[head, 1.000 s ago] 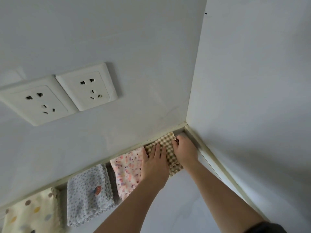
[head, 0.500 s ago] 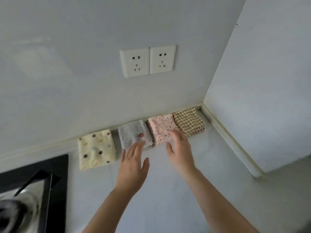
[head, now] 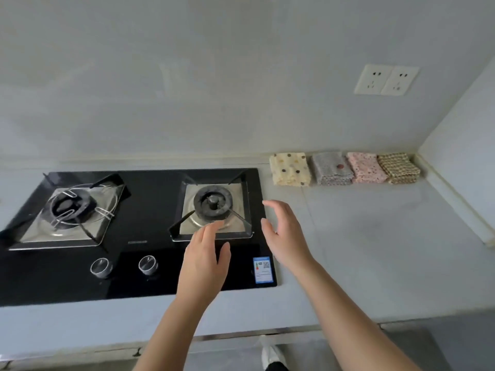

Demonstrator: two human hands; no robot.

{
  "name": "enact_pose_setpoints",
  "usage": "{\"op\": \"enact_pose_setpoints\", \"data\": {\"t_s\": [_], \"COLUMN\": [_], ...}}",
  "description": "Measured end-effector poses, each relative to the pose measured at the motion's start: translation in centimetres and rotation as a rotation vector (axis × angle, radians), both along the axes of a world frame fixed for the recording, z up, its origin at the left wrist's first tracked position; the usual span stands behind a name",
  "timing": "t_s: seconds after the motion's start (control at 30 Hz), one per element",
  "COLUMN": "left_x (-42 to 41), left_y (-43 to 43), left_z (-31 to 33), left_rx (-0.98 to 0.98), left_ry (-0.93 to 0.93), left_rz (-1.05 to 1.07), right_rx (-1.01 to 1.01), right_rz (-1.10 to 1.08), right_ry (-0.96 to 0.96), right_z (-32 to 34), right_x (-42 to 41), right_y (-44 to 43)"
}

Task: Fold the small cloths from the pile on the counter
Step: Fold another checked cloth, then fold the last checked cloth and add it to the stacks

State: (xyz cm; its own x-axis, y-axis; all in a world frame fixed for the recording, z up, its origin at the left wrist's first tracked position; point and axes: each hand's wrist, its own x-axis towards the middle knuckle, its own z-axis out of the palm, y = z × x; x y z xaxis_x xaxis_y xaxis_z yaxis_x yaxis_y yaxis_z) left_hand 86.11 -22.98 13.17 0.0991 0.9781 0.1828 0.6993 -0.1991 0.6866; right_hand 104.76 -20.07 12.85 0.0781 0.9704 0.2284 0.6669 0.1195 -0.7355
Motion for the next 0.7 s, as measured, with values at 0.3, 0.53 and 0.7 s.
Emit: {"op": "enact_pose_setpoints", "data": {"t_s": [0.3,0.53,0.7], "left_x": [-11.4,-22.3,-32.4], "left_y": [0.9,7.0,10.1], "left_z": [-0.5,-2.1,-2.0], "left_rx": [0.006,-0.032,-0.043], "left_ry": [-0.048,0.042,0.050], "left_rz": [0.105,0.102,0.212], "right_rx": [-0.064,-0.129,-0.187], "right_rz": [0.104,0.162,0.355], "right_ry": [0.007,-0.028,-0.029], "right_z": [-0.5,-2.8,-1.6], "right_x": [-11.6,-22.9,-33.7], "right_y": [1.7,8.2,13.4]}}
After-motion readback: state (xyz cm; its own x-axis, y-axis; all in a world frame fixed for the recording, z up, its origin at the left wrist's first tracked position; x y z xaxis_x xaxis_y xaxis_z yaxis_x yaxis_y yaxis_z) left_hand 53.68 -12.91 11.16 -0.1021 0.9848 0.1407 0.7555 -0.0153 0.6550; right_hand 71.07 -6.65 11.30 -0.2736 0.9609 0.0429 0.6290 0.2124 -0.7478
